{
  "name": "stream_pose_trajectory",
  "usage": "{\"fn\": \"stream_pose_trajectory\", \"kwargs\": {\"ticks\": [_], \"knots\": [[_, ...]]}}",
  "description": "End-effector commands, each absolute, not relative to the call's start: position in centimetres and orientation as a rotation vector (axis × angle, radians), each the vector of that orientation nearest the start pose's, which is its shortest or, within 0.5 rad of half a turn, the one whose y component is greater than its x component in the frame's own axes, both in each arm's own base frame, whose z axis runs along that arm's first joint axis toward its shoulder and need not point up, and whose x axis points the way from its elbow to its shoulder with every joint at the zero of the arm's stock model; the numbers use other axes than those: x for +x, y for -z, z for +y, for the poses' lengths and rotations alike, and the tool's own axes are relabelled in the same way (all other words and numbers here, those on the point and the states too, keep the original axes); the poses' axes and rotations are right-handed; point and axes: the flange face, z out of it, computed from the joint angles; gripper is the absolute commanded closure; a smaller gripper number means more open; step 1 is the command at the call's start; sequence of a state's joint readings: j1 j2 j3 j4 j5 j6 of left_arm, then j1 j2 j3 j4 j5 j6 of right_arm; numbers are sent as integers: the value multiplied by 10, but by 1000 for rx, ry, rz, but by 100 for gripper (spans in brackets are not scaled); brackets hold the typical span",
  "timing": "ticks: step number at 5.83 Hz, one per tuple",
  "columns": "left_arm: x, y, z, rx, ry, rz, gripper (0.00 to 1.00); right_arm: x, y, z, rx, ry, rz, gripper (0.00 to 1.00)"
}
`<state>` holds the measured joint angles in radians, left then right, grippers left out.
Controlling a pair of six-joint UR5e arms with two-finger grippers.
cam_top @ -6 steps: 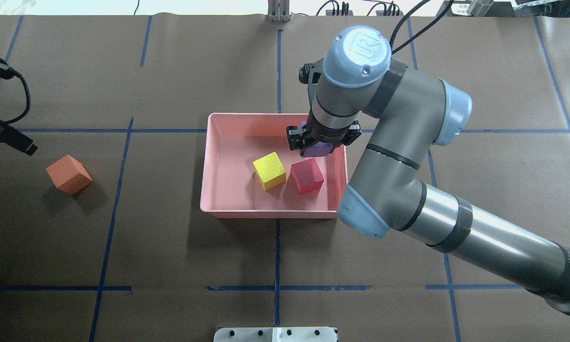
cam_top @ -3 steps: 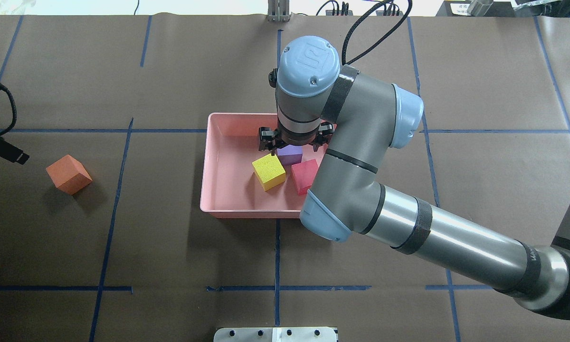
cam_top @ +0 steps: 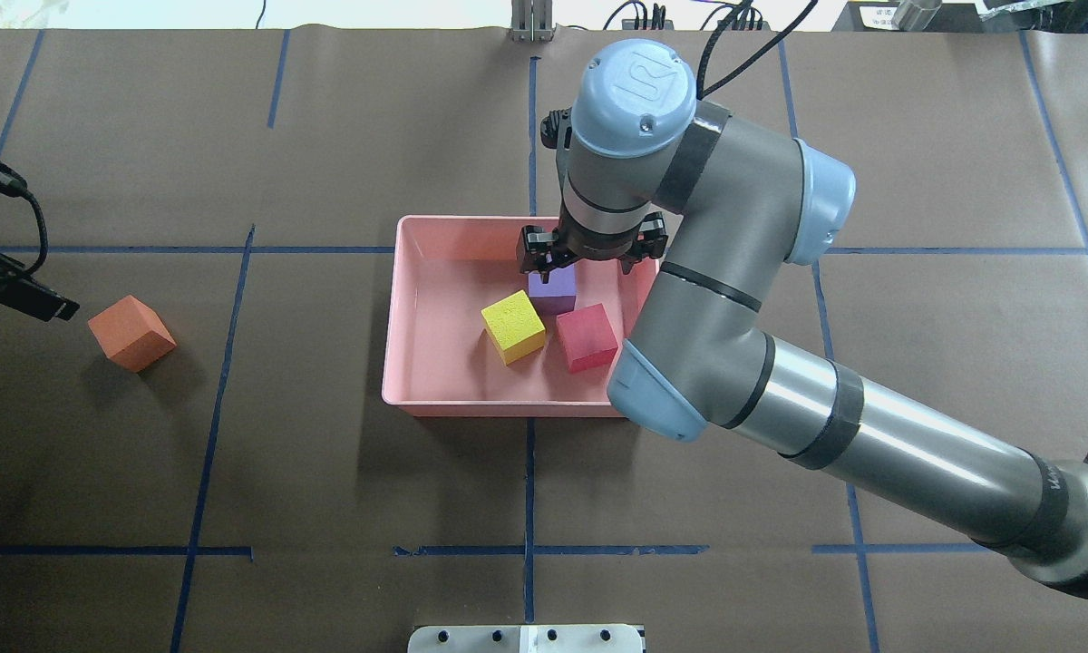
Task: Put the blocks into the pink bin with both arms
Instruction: 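Release the purple cube in the bin while the left gripper grasps the orange cube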
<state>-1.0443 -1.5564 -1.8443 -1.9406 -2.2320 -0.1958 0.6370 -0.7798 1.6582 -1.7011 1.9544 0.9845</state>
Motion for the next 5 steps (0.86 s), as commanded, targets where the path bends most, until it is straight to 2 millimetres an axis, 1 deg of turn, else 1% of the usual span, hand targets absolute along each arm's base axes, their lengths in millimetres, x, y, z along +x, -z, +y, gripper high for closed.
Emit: {"fn": "stream_pose_trajectory", "kwargs": {"ticks": [1, 2, 3, 5], "knots": [[220, -518, -461, 404, -544, 823, 0, -474, -176, -476, 134, 103, -822, 0], [241, -520, -453, 390, -551, 811, 0, -472, -179, -474, 134, 103, -822, 0], [248, -521, -449, 382, -564, 813, 0, -471, -180, -474, 133, 103, -820, 0], [263, -535, -447, 348, -582, 808, 0, -466, -186, -470, 135, 103, -821, 0]]}}
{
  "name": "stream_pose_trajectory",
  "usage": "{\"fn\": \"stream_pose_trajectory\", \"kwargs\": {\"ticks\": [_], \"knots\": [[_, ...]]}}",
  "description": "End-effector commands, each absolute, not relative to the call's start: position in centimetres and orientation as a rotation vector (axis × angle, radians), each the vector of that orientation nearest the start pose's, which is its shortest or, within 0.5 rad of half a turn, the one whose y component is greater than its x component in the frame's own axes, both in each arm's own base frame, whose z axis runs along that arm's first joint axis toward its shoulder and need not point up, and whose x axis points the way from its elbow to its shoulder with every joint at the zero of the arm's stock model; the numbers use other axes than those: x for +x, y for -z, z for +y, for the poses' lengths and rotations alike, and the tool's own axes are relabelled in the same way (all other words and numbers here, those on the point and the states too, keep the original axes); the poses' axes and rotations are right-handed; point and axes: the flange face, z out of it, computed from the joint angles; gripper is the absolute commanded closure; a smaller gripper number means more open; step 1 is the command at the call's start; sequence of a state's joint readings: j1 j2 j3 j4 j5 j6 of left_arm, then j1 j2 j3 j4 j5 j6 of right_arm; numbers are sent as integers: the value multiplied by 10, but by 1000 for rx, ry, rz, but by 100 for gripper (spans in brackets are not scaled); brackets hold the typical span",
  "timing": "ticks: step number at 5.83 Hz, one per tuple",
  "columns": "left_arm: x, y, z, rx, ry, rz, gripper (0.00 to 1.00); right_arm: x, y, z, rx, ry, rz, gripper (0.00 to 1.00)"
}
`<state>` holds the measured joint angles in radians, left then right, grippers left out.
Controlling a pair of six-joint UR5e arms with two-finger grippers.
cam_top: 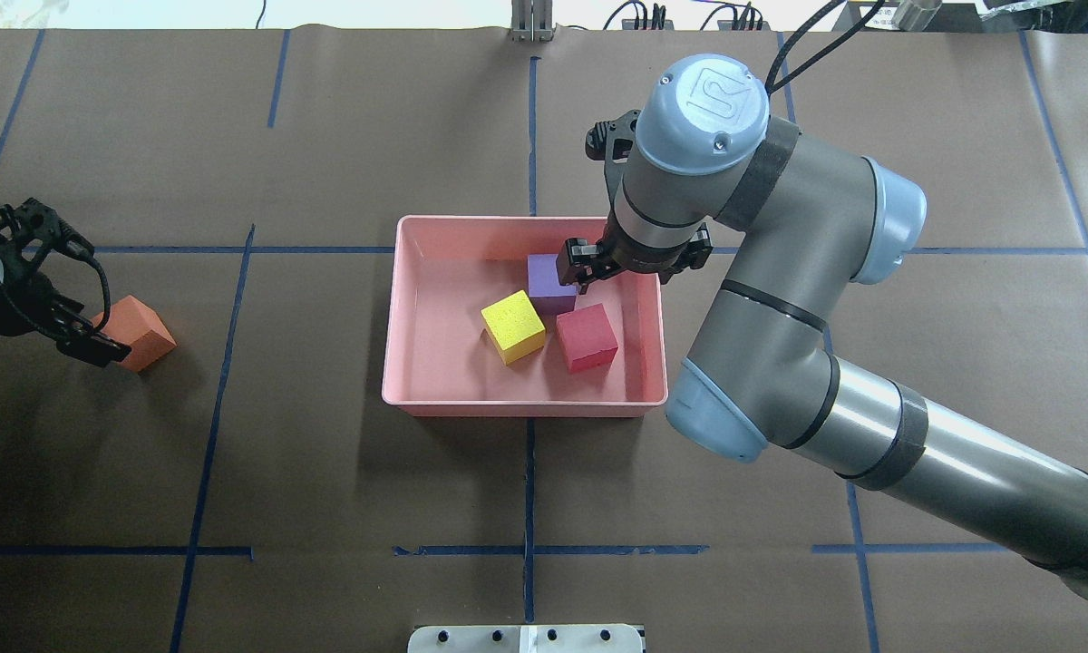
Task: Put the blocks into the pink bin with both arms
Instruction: 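Release the purple cube in the bin while the left gripper grasps the orange cube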
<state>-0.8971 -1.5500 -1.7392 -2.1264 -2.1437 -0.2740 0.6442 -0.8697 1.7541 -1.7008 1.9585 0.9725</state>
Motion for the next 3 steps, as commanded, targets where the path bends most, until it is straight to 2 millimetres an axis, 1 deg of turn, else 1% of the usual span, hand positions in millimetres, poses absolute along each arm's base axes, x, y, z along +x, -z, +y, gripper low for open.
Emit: {"fn": "stream_pose_trajectory", "kwargs": {"ticks": [1, 2, 3], "knots": [[264, -538, -447, 341, -582, 804, 0, -465, -188, -469, 134, 103, -820, 0], [274, -545, -449, 326, -590, 801, 0, -465, -188, -469, 134, 102, -820, 0], [284, -548, -453, 317, -597, 802, 0, -465, -189, -469, 134, 102, -818, 0]]}}
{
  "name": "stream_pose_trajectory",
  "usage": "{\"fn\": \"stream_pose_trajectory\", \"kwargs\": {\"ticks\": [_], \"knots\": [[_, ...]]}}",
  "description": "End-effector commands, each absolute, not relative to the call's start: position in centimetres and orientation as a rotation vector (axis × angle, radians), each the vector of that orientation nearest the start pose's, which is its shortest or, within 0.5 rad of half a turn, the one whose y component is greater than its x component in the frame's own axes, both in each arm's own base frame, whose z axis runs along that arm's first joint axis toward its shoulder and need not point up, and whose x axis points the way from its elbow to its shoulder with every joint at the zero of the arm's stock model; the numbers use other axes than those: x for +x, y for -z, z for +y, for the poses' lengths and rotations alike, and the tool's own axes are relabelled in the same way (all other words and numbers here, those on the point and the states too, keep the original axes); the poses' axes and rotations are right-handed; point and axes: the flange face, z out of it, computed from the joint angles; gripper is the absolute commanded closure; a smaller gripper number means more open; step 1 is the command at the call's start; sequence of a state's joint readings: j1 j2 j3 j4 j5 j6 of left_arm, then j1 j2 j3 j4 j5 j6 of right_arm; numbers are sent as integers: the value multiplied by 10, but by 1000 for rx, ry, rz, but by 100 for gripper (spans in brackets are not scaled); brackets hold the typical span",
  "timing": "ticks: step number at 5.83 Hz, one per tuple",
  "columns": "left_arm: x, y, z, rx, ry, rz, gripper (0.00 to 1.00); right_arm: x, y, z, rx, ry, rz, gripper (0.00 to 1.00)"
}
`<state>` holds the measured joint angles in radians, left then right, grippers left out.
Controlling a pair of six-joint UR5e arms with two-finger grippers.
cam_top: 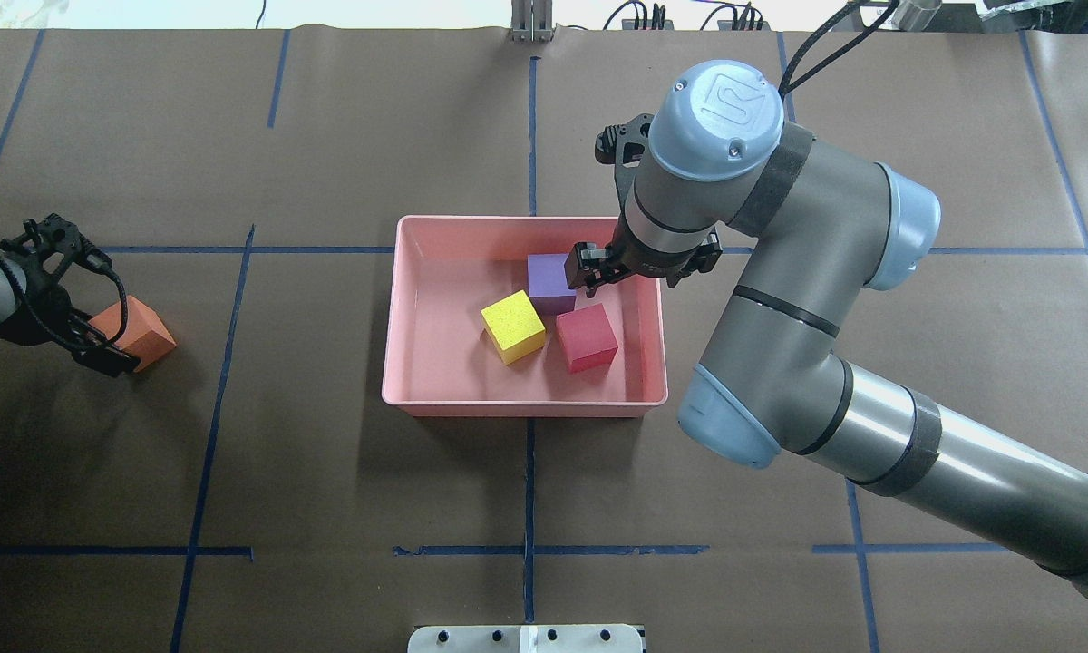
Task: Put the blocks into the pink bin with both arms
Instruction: 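Release the purple cube in the bin while the left gripper grasps the orange cube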
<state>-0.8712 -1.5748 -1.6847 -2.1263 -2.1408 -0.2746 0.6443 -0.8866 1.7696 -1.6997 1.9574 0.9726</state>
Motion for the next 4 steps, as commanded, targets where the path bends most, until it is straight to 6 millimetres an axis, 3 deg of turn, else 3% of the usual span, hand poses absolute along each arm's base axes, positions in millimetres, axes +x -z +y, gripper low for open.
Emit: {"fn": "stream_pose_trajectory", "kwargs": {"ticks": [1, 2, 3, 4], "knots": [[295, -550, -453, 307, -612, 803, 2, -464, -195, -469, 130, 99, -810, 0], [303, -549, -458, 310, -619, 805, 9, -465, -199, -468, 126, 99, -805, 0], [306, -540, -463, 324, -626, 810, 26, -464, -198, -469, 127, 98, -806, 0], [309, -525, -465, 344, -627, 823, 28, -464, -198, -468, 125, 99, -808, 0]]}}
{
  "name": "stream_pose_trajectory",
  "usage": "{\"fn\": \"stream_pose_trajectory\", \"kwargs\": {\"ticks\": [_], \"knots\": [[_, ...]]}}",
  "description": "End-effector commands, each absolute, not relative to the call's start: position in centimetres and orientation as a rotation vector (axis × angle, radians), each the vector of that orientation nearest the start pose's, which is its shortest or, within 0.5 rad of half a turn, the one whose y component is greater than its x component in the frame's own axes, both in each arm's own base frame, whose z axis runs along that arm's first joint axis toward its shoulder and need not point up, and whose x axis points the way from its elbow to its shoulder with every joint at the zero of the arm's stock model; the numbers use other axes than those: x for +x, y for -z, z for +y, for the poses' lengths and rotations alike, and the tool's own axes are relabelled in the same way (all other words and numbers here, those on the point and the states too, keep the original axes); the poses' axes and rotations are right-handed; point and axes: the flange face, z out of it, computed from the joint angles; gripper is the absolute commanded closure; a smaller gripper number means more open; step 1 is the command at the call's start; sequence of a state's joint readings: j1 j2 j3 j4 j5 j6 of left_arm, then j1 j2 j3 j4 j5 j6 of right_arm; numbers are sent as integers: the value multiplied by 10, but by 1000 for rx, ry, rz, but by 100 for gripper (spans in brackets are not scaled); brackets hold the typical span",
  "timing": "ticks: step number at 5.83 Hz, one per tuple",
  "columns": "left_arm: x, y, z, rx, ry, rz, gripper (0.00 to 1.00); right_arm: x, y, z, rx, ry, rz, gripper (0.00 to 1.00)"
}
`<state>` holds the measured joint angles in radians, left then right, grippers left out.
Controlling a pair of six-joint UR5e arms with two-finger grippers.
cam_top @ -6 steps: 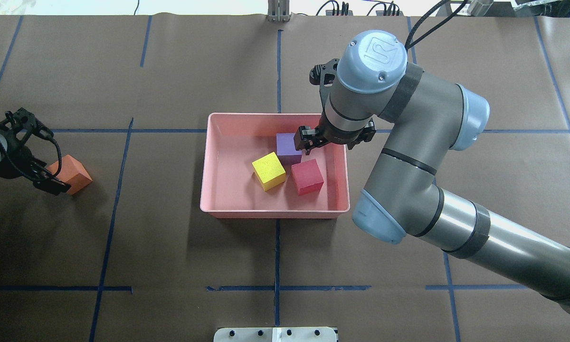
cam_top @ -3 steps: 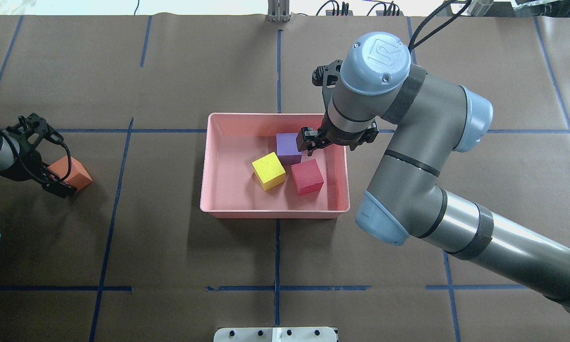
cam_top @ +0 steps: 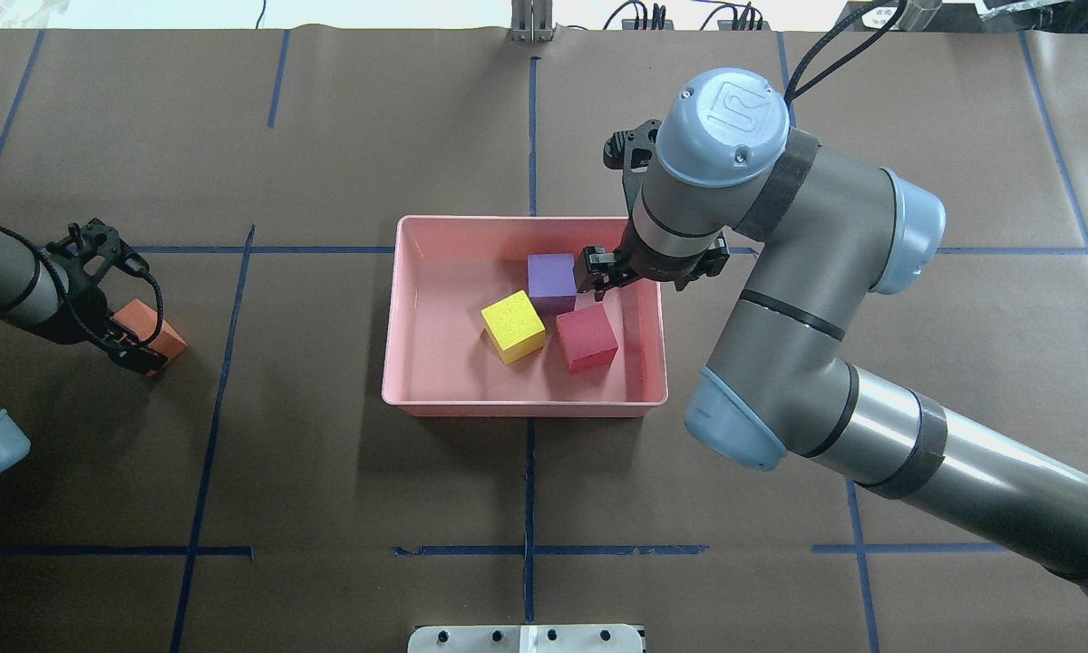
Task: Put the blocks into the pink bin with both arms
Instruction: 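Release the purple cube in the bin while the left gripper grasps the orange cube, then drop the orange cube into the bin with the left gripper while the right withdraws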
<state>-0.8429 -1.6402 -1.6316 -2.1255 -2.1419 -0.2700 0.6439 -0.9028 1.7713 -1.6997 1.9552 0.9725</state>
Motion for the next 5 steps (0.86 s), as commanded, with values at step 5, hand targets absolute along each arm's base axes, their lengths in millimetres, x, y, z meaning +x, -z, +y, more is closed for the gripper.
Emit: {"fn": "stream_pose_trajectory", "kwargs": {"ticks": [5], "knots": [[344, -291, -517, 246, -242, 867, 28, -364, -269, -498, 191, 267, -771, 0]]}}
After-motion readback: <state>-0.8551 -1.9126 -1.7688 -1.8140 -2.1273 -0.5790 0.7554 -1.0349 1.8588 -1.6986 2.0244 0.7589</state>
